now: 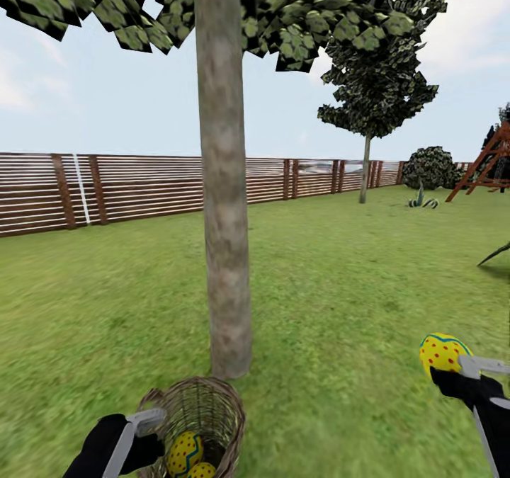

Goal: Take the three Easter eggs out of the wicker basket on the lawn in the garden, then place them on the lawn next to a single tree (choose any tree) so that all three eggs are next to the same tree and none are left in the basket.

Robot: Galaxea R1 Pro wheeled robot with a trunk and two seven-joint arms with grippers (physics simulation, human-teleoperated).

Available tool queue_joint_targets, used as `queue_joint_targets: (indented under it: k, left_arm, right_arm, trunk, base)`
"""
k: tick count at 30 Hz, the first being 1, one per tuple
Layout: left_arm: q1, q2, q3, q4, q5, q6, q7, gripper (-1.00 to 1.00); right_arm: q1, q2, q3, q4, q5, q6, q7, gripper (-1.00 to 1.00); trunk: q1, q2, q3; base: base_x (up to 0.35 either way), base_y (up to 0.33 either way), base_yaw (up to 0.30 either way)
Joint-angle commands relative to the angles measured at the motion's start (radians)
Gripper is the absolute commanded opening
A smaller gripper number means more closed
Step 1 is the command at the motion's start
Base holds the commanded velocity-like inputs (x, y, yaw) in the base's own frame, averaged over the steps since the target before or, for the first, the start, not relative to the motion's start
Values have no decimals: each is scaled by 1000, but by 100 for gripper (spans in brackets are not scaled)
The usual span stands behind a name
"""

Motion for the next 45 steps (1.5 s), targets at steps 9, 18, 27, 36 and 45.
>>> queue_joint_targets:
  k: [9, 18, 27, 36, 45]
  left_arm:
    - [-1, -11, -1, 23, 9, -2, 13, 100]
    - [-1, -12, -1, 22, 11, -2, 5, 100]
    - [-1, -25, -4, 22, 11, -3, 5, 100]
    - [-1, 50, 5, 9, 13, 3, -1, 100]
    - [-1, 233, 6, 44, 14, -1, -141, 100]
  right_arm:
    - [-2, 44, 136, -49, -30, -185, -213, -100]
    - [-2, 36, 131, -51, -31, -180, -214, -100]
    - [-2, 32, 128, -49, -29, -180, -214, -100]
    - [-2, 35, 131, -34, -27, -177, -213, -100]
    - [-2, 47, 138, -24, -26, -176, -214, -100]
  trunk:
    - [0, -1, -1]
    - [0, -1, 1]
    - [0, -1, 4]
    - [0, -1, 7]
    - [0, -1, 11]
  base:
    - [0, 0, -35]
    - [36, 0, -136]
    - [264, -33, -185]
    - [114, -101, -209]
    - [198, -88, -213]
